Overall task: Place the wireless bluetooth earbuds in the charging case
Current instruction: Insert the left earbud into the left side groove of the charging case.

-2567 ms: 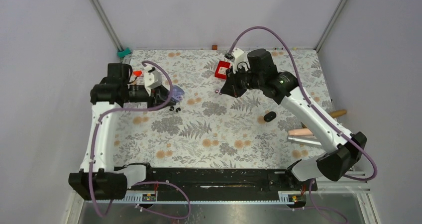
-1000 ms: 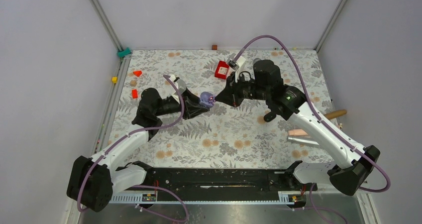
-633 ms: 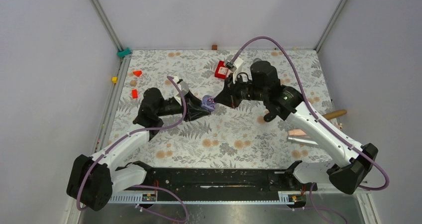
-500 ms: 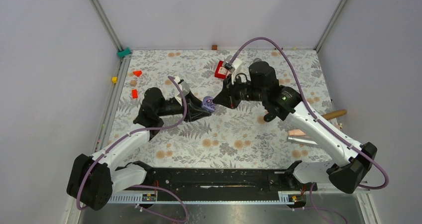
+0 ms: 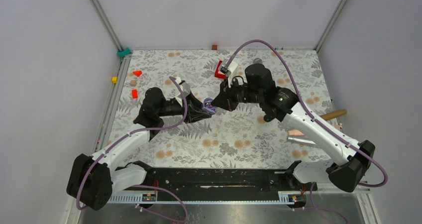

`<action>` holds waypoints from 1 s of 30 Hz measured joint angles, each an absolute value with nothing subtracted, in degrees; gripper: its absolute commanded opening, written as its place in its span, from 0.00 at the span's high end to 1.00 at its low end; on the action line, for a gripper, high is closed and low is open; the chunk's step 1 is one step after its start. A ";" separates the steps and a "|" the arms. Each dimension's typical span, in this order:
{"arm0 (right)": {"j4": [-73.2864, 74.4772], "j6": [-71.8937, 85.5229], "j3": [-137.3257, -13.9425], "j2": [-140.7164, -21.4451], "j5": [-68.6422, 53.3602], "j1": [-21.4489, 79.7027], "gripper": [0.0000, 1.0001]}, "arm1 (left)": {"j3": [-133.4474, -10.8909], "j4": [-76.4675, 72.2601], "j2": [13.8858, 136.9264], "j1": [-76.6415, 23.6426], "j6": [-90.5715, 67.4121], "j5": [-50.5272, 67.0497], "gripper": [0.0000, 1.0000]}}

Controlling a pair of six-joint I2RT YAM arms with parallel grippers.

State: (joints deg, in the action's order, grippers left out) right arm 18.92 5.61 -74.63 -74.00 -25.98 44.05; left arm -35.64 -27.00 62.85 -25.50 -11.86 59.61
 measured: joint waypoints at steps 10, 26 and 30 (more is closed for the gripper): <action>18.94 3.88 -74.19 -74.19 -24.34 44.86 0.89 | -35.64 -26.98 62.85 -25.50 -11.88 59.83 1.00; 18.87 3.25 -74.15 -75.13 -22.96 45.54 0.89 | -35.64 -26.33 62.85 -25.50 -11.88 59.99 1.00; 18.87 3.22 -74.15 -75.18 -22.96 45.67 0.89 | -35.64 -26.17 62.85 -25.50 -11.88 60.03 1.00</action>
State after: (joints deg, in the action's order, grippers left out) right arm 18.87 3.22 -74.15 -75.18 -22.96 45.67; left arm -35.64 -26.17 62.85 -25.50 -11.88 60.03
